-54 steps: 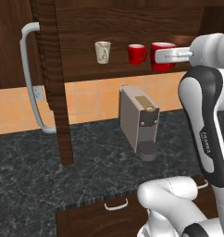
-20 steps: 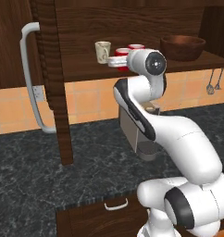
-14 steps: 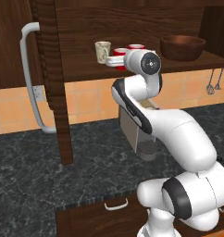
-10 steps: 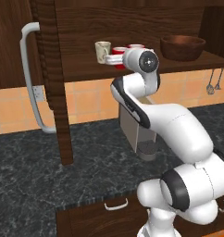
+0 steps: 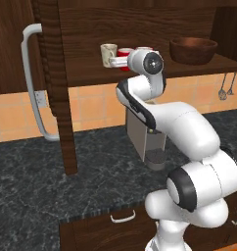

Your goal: Gather all objects into one cabinet and sort the glasses and bowls to opposite sides.

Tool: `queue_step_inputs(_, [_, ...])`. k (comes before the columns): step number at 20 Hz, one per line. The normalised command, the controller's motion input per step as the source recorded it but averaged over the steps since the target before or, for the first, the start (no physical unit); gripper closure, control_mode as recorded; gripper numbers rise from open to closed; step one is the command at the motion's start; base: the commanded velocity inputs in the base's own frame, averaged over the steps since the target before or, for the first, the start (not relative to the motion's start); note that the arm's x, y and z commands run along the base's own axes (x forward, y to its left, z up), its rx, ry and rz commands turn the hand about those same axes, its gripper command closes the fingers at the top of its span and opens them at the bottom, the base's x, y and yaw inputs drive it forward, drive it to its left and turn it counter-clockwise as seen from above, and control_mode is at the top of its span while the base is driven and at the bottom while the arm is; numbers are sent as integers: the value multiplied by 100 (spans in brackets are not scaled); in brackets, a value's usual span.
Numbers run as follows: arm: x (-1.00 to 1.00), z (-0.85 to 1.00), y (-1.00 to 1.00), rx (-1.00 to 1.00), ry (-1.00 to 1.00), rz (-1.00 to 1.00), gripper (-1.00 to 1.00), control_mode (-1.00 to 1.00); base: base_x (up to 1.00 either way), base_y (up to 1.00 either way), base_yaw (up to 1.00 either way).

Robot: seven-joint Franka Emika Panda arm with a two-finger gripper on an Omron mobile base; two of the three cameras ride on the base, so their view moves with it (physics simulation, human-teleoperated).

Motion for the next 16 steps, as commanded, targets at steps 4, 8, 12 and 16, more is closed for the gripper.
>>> queue_step_inputs(4, [-16, -1, 1, 0, -5, 0, -100, -100, 0, 0, 0])
queue_step_inputs(8, [-59, 36, 0, 1, -12, -3, -100, -100, 0, 0, 0])
queue_step_inputs(12, [-78, 53, 0, 7, -4, -5, -100, -100, 0, 0, 0])
queue_step_inputs(16, [-84, 38, 0, 13, 5, -1, -100, -100, 0, 0, 0])
